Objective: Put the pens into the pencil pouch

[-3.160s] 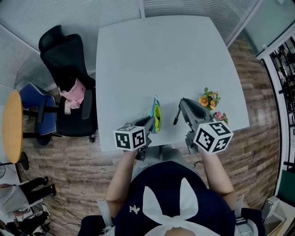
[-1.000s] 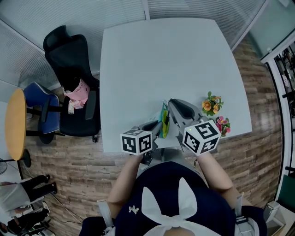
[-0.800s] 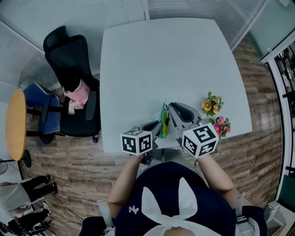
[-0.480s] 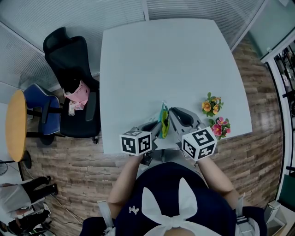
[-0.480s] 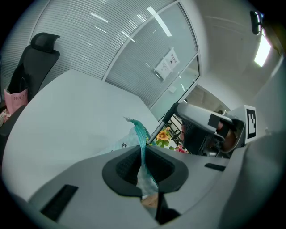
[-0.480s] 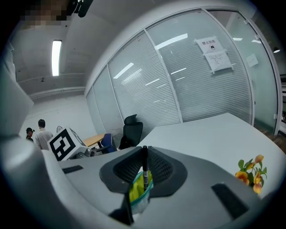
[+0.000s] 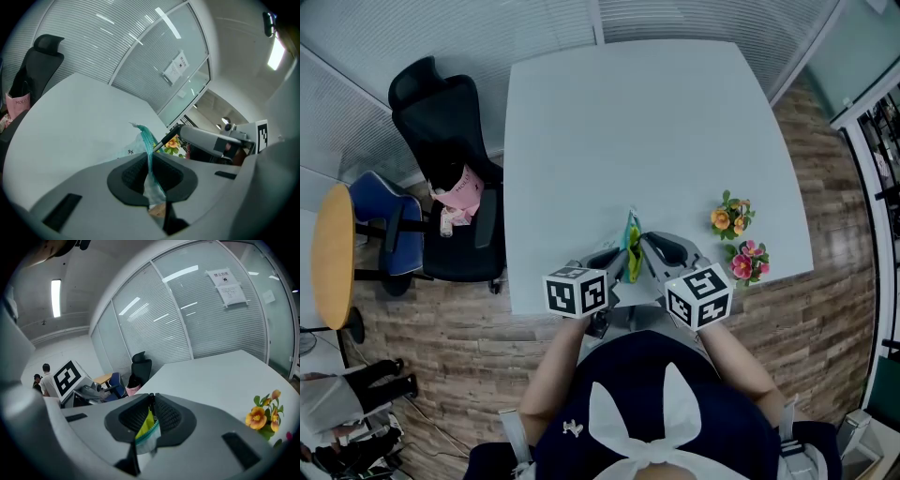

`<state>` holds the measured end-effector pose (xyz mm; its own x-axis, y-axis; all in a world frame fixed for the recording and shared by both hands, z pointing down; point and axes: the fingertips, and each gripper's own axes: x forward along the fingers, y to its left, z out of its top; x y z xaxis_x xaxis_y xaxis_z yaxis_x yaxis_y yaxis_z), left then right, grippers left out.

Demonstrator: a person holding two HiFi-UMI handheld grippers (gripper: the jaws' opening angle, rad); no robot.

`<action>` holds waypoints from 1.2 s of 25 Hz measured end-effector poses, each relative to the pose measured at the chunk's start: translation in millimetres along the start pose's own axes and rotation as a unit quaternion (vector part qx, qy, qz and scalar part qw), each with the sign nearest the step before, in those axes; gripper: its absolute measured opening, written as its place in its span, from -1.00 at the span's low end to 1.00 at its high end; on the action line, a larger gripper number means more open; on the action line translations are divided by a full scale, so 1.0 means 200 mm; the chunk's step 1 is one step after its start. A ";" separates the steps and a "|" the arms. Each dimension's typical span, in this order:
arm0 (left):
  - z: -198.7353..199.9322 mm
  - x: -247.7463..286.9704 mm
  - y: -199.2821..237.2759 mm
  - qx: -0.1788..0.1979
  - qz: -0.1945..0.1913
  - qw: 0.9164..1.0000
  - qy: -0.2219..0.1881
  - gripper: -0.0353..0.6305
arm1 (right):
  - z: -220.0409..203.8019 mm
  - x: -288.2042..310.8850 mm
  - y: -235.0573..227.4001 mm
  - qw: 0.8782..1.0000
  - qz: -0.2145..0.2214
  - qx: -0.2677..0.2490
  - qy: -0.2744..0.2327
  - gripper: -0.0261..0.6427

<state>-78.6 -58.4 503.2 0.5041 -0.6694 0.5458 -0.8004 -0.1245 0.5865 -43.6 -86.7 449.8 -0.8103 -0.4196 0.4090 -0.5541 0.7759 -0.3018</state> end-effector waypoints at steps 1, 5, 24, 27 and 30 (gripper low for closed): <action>0.00 0.00 0.00 0.000 0.000 1.000 0.000 -0.76 | -0.01 0.01 0.00 1.000 0.000 0.000 0.004 -0.78; 0.00 0.00 0.00 0.000 -0.001 1.000 0.000 -0.76 | -0.05 0.02 0.00 1.000 0.003 0.000 0.018 -0.77; 0.00 -0.01 0.03 0.001 0.006 1.000 -0.002 -0.76 | -0.09 0.02 -0.01 1.000 0.002 0.003 0.028 -0.73; 0.01 -0.02 0.04 0.002 0.010 1.000 -0.005 -0.76 | -0.10 0.00 -0.02 1.000 -0.001 0.005 0.028 -0.73; 0.03 -0.03 0.05 0.006 0.016 1.000 -0.006 -0.76 | -0.11 -0.01 -0.04 1.000 -0.005 0.009 0.029 -0.73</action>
<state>-91.3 -59.8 502.6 0.4742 -0.6826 0.5560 -0.8197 -0.1119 0.5618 -33.6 -81.4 469.6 -0.7926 -0.3992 0.4609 -0.5659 0.7629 -0.3125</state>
